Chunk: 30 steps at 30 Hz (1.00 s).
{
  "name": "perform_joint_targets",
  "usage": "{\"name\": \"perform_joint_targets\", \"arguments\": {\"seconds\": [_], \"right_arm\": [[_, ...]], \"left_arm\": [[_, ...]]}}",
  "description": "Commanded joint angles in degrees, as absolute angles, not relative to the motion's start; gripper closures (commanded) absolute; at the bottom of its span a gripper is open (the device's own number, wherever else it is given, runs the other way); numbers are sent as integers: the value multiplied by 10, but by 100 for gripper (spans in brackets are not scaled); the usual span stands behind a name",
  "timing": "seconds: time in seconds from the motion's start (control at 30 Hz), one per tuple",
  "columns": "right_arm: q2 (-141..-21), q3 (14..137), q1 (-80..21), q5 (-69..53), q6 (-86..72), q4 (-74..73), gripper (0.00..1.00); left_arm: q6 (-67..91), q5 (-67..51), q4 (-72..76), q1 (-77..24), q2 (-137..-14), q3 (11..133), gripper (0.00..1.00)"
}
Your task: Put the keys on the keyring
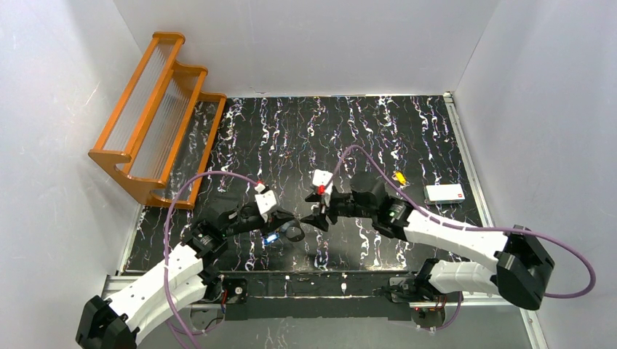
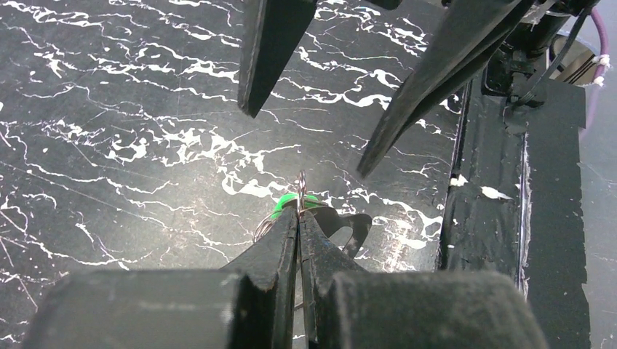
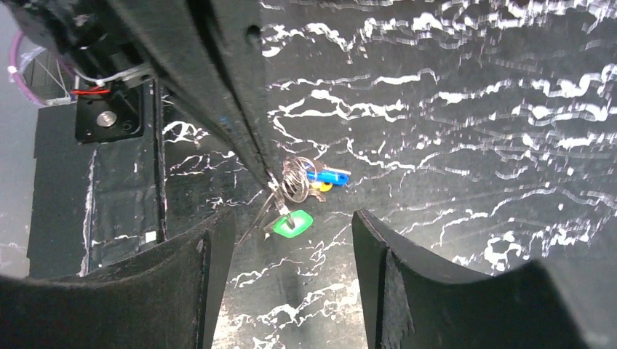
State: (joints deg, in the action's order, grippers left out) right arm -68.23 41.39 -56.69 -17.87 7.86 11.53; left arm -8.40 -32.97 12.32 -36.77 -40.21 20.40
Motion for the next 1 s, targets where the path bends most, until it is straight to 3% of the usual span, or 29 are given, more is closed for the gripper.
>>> {"name": "perform_joint_targets", "arguments": {"seconds": [0.0, 0.23, 0.37, 0.47, 0.63, 0.8, 0.97], "right_arm": [[-620, 348, -567, -248, 151, 256, 33], [-593, 291, -567, -261, 181, 343, 40], [-615, 312, -567, -288, 180, 331, 65], [-630, 323, -567, -300, 176, 333, 69], [-652, 330, -566, -301, 179, 339, 68], [-668, 336, -567, -284, 189, 328, 57], [-679, 338, -567, -267, 193, 335, 54]], "left_arm": [[-98, -362, 163, -370, -379, 191, 100], [-102, -377, 174, -370, -376, 186, 100], [-99, -383, 182, -371, -379, 184, 100], [-98, -384, 184, -371, -380, 184, 100], [-97, -384, 185, -371, -381, 184, 100], [-96, -384, 185, -371, -382, 184, 100], [-95, -387, 185, -370, -385, 184, 100]]}}
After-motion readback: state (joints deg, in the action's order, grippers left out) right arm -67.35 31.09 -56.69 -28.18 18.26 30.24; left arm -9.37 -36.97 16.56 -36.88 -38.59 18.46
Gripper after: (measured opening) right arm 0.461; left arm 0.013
